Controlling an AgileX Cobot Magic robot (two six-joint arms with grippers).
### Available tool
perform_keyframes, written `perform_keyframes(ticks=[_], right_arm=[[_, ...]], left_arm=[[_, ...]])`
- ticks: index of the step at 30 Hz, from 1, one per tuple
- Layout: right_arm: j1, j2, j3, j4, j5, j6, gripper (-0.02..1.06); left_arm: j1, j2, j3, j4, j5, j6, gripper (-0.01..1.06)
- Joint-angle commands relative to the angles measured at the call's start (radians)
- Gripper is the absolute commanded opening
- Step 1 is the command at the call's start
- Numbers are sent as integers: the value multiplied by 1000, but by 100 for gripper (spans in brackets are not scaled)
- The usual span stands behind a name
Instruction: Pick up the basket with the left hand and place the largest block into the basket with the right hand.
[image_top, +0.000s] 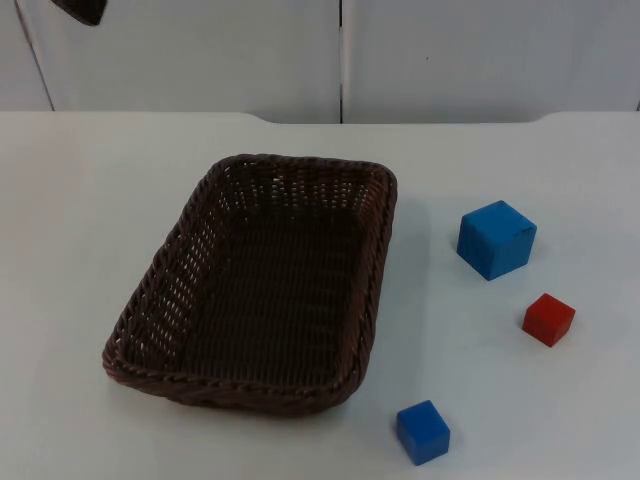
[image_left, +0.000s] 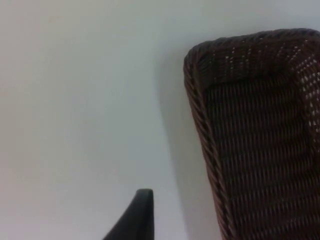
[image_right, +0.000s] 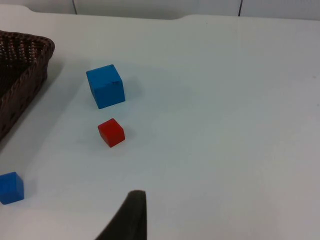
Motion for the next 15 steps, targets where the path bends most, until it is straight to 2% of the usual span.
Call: perform_keyframes(ticks=[1,15], right_arm=[[-6,-5,1,-2,-4,4,105],[-6,-5,1,-2,-4,4,105]], left_arm=[[-7,26,-16,-8,-2,10,105],[-18,226,-84,-40,-1,36,105]])
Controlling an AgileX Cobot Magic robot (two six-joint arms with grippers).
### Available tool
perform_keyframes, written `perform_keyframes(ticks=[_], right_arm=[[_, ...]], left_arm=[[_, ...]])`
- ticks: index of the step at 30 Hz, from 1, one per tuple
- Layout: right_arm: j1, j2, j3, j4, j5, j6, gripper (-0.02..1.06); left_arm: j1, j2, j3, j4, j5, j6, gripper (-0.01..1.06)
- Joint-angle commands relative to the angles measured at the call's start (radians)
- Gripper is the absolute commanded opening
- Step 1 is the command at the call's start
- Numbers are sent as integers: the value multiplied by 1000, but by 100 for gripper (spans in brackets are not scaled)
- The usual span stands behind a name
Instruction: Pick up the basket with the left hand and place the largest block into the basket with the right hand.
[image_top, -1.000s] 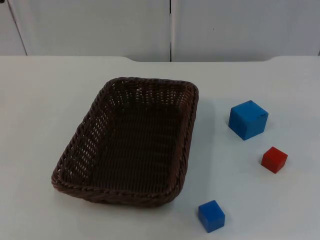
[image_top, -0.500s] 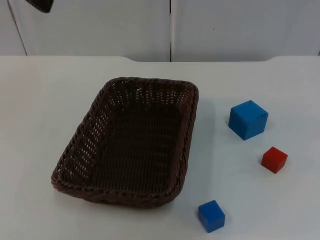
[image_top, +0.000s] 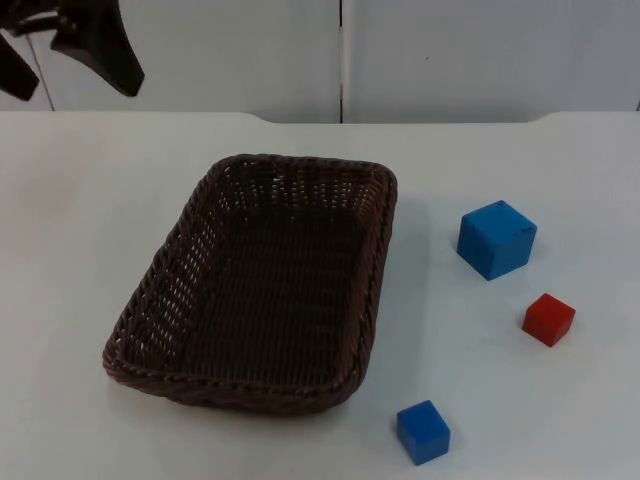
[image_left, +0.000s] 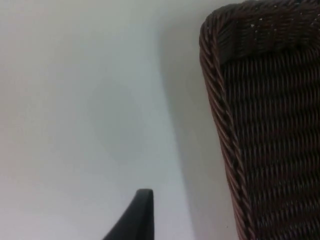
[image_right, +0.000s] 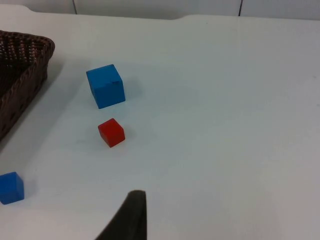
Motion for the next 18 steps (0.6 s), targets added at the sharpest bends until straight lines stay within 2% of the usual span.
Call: perform_keyframes(ticks=[1,6,18], right_arm=[[-6,-5,1,-2,-4,4,105],[-6,-5,1,-2,-4,4,105],[-6,-5,1,-2,-4,4,105]], left_arm=[[-23,33,-21,-25,2,19,105],[-51,116,-53,-18,0,31,105],[-51,302,-82,-27,-7,31,105]])
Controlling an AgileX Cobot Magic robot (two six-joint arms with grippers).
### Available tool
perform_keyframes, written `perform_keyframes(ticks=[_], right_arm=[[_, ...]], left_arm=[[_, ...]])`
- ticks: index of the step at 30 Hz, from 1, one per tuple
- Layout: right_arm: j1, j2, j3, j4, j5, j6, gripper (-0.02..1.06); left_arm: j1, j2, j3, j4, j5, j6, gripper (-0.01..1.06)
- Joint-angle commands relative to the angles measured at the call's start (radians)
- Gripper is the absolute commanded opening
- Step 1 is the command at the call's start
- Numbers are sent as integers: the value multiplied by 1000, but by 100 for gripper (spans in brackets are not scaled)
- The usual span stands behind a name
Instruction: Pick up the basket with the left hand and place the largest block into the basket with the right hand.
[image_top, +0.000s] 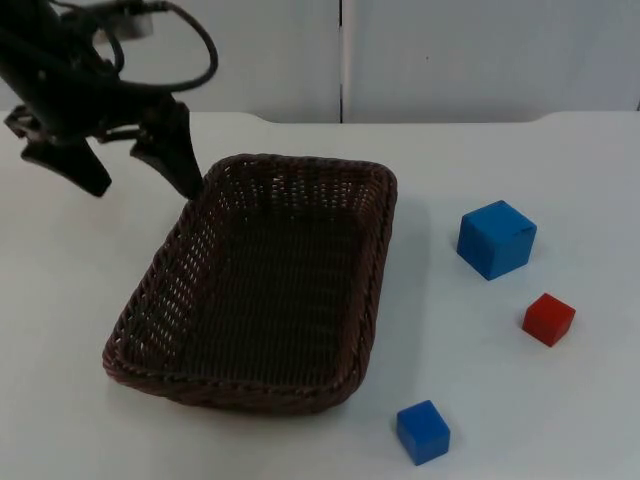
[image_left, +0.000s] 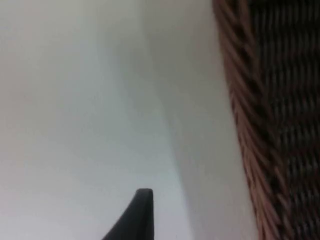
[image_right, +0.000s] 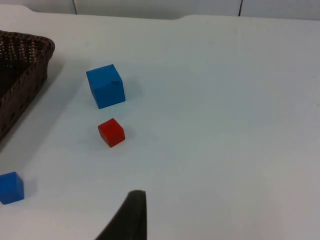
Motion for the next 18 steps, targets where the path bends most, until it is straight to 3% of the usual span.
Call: perform_keyframes(ticks=[1,13,18], right_arm=[[-6,-5,1,-2,-4,4,105],[-6,-5,1,-2,-4,4,105],[-6,-5,1,-2,-4,4,105]], left_arm=[[-4,24,-7,-18,-2,2,105],[-53,117,-6,-69,-20,28,105],[-62,154,-6,-97,-45,22,99]])
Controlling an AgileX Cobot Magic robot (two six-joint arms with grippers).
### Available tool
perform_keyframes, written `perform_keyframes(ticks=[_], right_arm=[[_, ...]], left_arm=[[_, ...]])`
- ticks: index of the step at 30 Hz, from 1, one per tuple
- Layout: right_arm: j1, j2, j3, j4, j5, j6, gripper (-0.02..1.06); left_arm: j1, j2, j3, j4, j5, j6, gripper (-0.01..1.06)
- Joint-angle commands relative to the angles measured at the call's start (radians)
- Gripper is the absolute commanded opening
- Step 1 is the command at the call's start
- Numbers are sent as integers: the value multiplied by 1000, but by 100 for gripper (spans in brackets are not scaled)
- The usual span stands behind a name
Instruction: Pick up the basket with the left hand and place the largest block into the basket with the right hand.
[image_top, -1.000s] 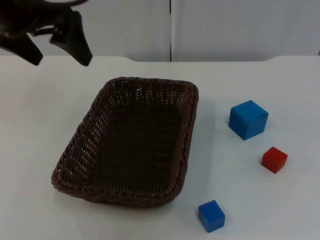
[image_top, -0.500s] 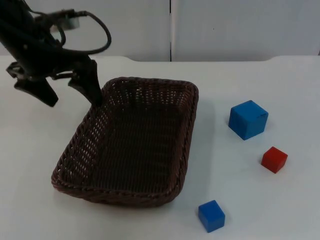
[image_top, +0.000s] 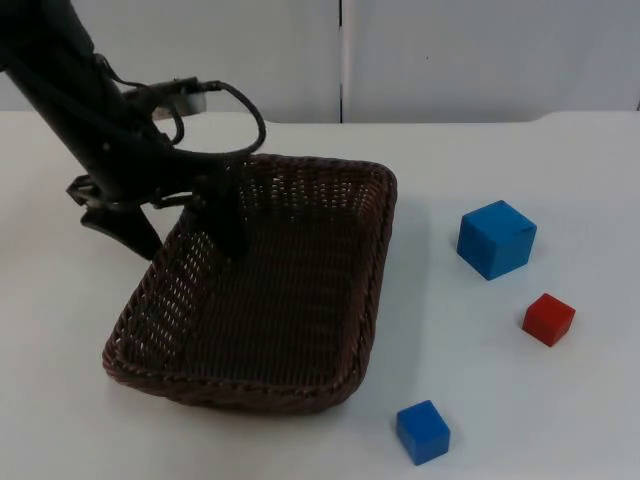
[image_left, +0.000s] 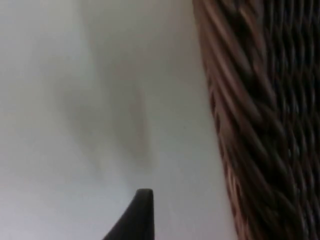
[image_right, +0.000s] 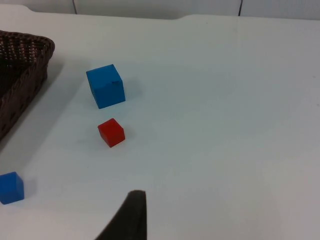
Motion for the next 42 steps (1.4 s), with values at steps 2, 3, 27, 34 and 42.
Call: perform_keyframes(ticks=[2,3,27,34,42], right_arm=[[-6,-5,1,-2,-4,4,105],[-6,-5,1,-2,-4,4,105],[-6,-5,1,-31,-4,4,105],[-6,-5,1,-31,-4,4,105],[-6,-5,1,-31,-4,4,105]], left_arm=[[-5,18,-5,-29,-20,-3,95],[-5,23,-5,-36,-24,-3,95],[-3,36,-5,-43,-37,-117,0],[-3,-45,-5,-52,13,-162,0],[-3,-203,-5,-75,74,-164,0]])
